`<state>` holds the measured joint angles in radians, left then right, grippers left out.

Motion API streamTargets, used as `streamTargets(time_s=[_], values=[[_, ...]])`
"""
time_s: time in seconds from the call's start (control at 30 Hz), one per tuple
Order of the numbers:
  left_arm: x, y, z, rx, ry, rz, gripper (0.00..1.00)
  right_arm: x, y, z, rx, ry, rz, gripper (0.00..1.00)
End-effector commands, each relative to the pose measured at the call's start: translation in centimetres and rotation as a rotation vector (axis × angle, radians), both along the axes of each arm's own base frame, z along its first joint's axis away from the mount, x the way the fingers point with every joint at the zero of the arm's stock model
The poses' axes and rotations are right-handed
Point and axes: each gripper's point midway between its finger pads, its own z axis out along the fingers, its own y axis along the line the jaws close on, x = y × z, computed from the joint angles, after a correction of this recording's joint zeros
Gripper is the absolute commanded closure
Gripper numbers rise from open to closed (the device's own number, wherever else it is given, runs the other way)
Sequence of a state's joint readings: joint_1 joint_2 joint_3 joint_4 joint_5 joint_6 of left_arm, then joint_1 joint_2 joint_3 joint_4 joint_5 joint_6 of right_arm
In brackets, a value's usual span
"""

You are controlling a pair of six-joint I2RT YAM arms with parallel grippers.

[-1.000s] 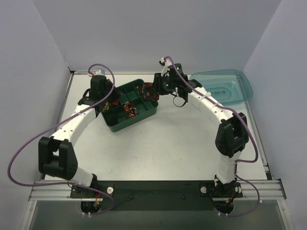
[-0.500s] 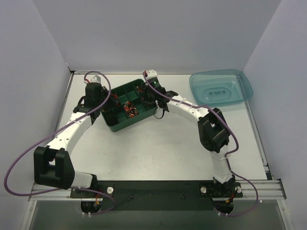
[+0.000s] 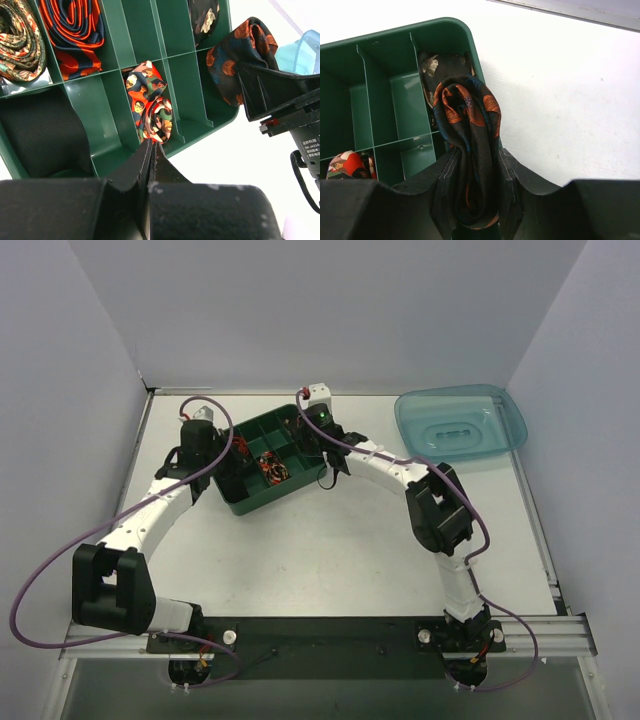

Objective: Roll the ties
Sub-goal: Place the tie in the storage box.

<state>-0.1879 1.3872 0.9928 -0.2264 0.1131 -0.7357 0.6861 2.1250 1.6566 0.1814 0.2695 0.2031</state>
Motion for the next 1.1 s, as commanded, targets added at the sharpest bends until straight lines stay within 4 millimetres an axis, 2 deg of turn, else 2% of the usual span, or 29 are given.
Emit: streamTargets(time_s=[0.0,0.27,0.3,0.43,0.87,0.97,1.0,1.03,1.07], values=[[0.4,-0.2,0.9,-0.008,-0.048,-0.020,0.96,1.0,-0.1,0.0,0.001,-0.040,-0.015,1.00],[0.4,-0.3,1.0,-0.017,-0.053,-0.026,0.96,-0.5,-0.3,-2.6,0.029,-0.002,-0.020,1.00],[0.4,-0.4,1.1,-0.020,-0.054,-0.029,0.96,-0.9,-0.6,-3.4,0.025,0.012,-0.022,1.00],[0.4,-0.5,1.3,-0.026,-0.060,-0.033,0.96,-1.6,-0.6,-4.4,0.048,0.010,-0.027,1.00],[0.0,-0.3,1.9,-0.035,-0.075,-0.034,0.96,-2.4,-1.0,-4.6,0.017,0.027,-0.008,1.00],[-0.1,-0.1,1.8,-0.035,-0.076,-0.030,0.96,-2.8,-1.1,-4.2,0.013,0.037,-0.004,0.90],[-0.1,-0.1,2.0,-0.035,-0.079,-0.028,0.96,-3.0,-1.2,-4.1,0.012,0.038,-0.002,0.80],[-0.1,0.0,1.9,-0.035,-0.077,-0.027,0.96,-3.2,-1.3,-3.9,0.008,0.036,0.004,0.74],[-0.1,0.1,1.9,-0.035,-0.079,-0.024,0.96,-3.4,-1.2,-2.6,0.012,0.018,0.016,0.58]])
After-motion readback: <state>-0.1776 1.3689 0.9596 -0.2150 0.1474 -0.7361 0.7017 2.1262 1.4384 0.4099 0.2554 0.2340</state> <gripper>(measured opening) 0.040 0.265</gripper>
